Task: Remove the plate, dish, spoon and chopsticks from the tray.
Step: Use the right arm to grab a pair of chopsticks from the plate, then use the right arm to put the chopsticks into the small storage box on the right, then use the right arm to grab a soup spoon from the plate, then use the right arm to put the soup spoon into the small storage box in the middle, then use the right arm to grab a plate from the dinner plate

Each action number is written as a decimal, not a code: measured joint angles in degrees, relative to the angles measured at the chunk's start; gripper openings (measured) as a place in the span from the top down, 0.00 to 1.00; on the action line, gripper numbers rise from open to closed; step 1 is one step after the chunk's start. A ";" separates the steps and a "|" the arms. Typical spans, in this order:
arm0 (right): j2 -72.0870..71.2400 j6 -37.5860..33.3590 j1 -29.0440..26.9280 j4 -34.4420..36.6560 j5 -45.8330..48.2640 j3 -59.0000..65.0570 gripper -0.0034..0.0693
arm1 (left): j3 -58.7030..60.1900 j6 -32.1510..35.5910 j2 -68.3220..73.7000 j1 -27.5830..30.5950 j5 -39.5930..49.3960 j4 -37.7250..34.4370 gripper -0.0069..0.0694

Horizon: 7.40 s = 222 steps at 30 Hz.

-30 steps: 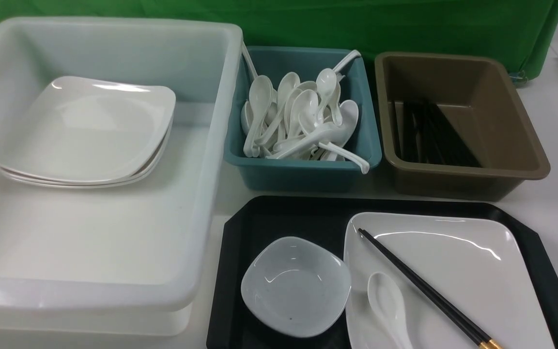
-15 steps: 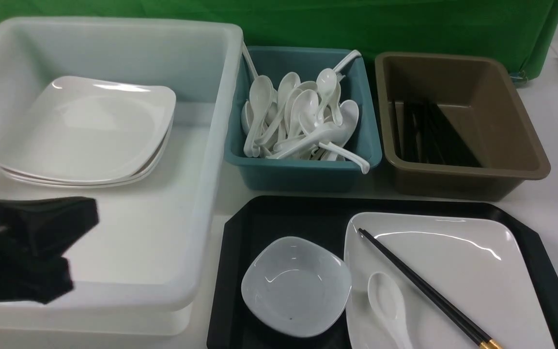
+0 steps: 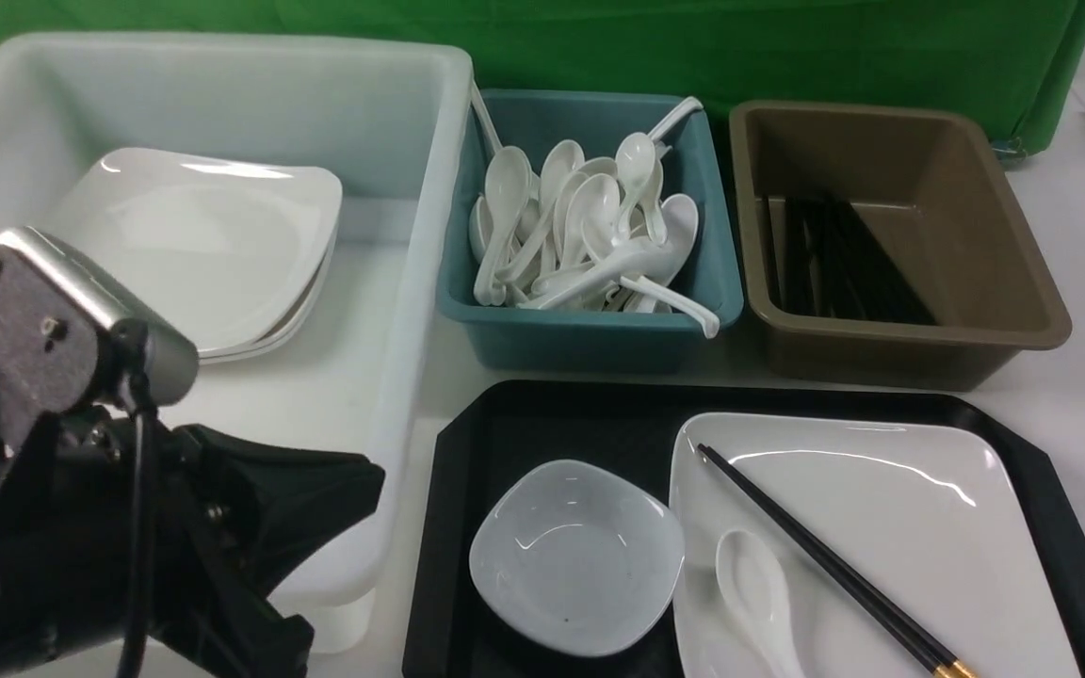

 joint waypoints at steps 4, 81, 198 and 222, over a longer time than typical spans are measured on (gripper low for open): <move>8.77 -8.63 4.53 0.11 11.43 -10.17 0.70 | 0.00 0.17 -0.25 0.00 0.00 0.00 0.89; 112.69 -26.52 3.12 2.73 17.43 -95.96 0.63 | 0.00 2.74 -6.15 0.00 -11.50 1.72 0.89; 98.26 1.39 52.39 -26.20 29.79 -51.27 0.20 | 0.00 3.19 -6.15 0.00 -4.67 4.04 0.89; 80.39 2.36 56.38 -28.45 54.75 -57.92 0.84 | 0.00 3.40 -6.09 0.00 -4.01 4.04 0.89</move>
